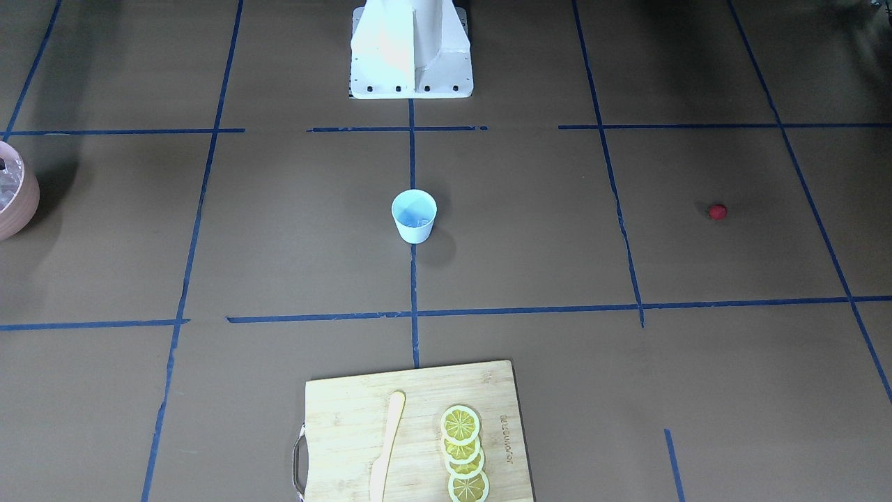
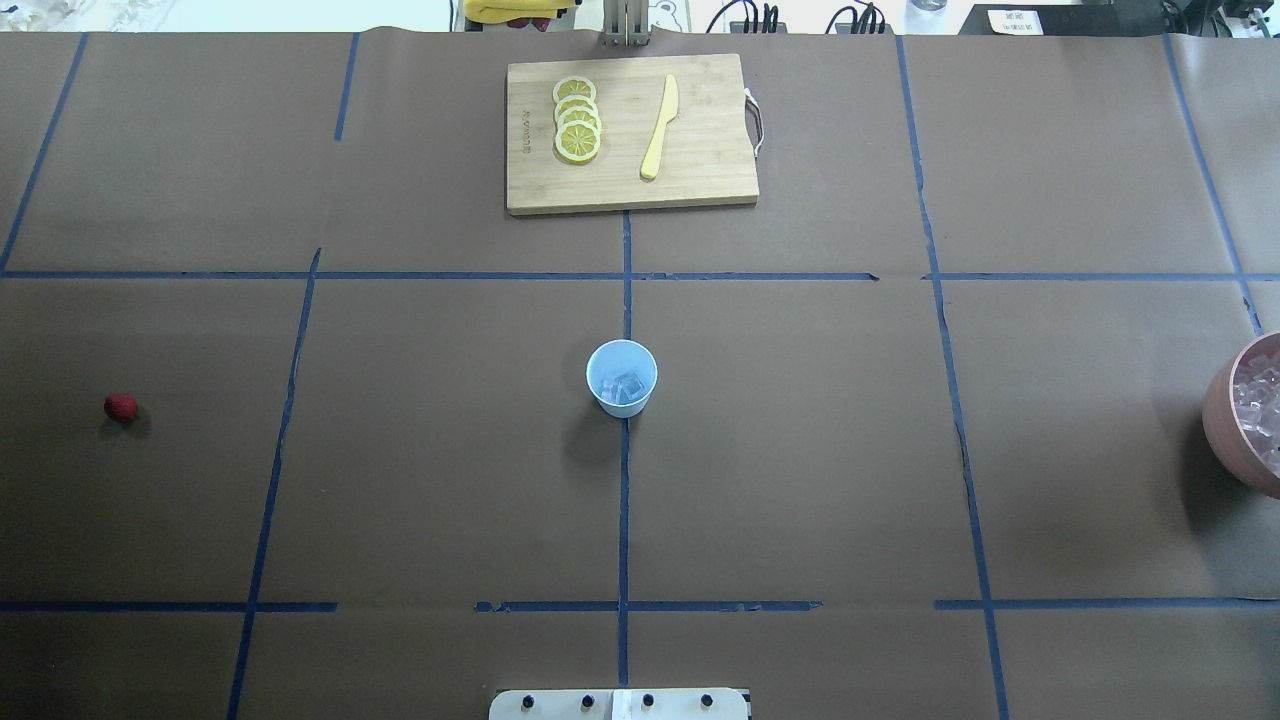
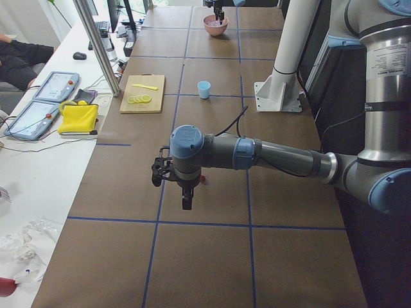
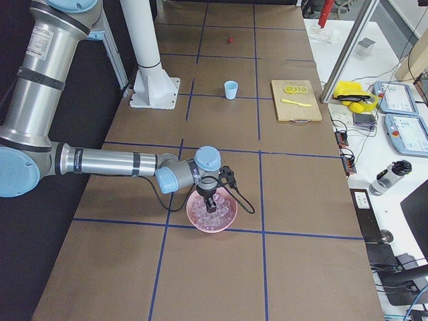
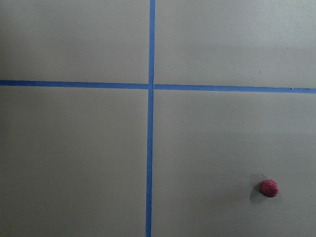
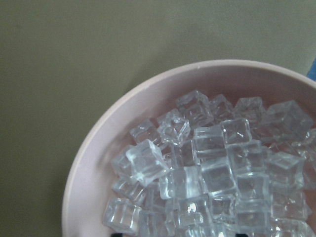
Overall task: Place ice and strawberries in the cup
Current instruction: 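Lower the right gripper into the bowl and grasp an ice cube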
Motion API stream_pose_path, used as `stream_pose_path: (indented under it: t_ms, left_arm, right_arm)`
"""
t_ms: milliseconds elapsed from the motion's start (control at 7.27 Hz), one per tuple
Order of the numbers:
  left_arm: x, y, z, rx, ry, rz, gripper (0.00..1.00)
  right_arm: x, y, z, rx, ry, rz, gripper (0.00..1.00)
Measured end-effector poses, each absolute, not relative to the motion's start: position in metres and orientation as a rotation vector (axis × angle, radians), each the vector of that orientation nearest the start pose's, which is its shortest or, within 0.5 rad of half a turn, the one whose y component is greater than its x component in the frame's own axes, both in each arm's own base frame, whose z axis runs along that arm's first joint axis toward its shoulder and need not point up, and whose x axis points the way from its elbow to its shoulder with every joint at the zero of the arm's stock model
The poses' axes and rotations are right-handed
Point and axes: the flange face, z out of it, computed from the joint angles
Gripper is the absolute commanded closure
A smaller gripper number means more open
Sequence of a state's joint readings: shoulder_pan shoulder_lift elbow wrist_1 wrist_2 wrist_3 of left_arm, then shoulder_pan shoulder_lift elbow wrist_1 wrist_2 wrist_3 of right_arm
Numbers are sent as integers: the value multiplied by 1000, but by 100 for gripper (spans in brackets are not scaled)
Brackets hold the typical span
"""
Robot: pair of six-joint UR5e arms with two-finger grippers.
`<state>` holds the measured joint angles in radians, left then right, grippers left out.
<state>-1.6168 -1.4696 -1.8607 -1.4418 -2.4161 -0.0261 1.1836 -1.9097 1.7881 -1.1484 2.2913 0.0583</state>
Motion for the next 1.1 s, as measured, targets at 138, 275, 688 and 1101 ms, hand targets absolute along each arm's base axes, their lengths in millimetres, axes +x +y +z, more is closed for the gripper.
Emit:
stream_pose_path:
  t_ms: [138, 275, 688, 1101]
  left_arm:
    - [-79, -443, 572, 65, 845, -42, 0]
    - [-79, -443, 572, 65, 845, -42, 0]
    - [-79, -443, 572, 64, 845, -43, 0]
    - [-79, -442, 572, 63, 846, -43, 0]
  right_arm:
    - [-75, -362, 657, 118, -764, -426, 20]
    - [-74, -360, 660, 114, -763, -431, 20]
    - [-74, -359, 667, 103, -760, -431, 23]
    - [-73, -358, 673, 91, -757, -427, 33]
